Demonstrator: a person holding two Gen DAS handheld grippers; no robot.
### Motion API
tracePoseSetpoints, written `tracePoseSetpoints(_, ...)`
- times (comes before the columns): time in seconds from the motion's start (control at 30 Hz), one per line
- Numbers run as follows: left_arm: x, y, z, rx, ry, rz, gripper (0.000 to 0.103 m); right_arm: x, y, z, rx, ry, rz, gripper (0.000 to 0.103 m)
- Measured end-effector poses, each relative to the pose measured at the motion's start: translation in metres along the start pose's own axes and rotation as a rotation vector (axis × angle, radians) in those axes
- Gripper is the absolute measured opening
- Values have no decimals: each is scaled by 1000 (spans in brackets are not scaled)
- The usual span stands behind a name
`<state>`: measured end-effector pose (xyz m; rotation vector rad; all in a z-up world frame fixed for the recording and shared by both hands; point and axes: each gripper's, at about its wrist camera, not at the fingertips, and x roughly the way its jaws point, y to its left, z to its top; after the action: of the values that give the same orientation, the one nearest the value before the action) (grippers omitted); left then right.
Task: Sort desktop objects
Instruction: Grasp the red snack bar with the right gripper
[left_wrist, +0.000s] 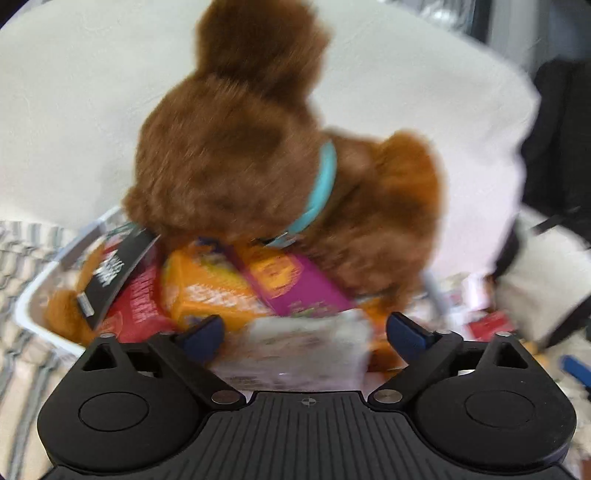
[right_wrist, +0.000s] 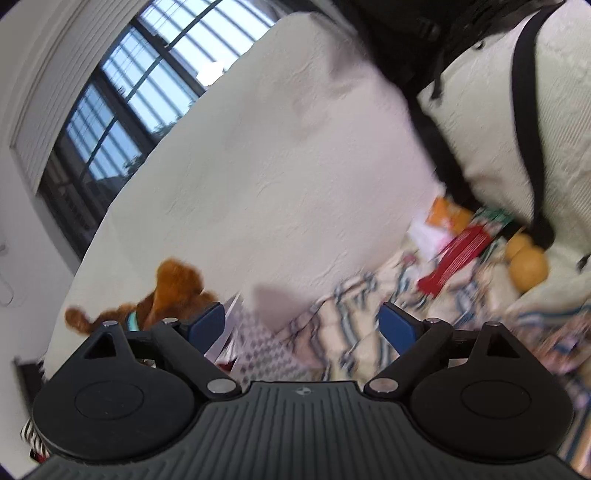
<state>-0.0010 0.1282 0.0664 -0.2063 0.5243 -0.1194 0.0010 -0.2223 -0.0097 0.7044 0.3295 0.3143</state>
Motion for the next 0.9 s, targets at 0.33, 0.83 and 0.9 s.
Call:
tracePoseSetpoints(0.33,-37,-69,-7,67,-106,-220,103,83,-48,58,-109,285,-299,89)
tracePoseSetpoints(0.83,56,-154,-98,217,156,-162,103,198,-94,43,-196,269,-444,73)
tracePoseSetpoints(0.9,61,-151,-99,217,166,-149,103,201,-93,39,-201,228,-433,83)
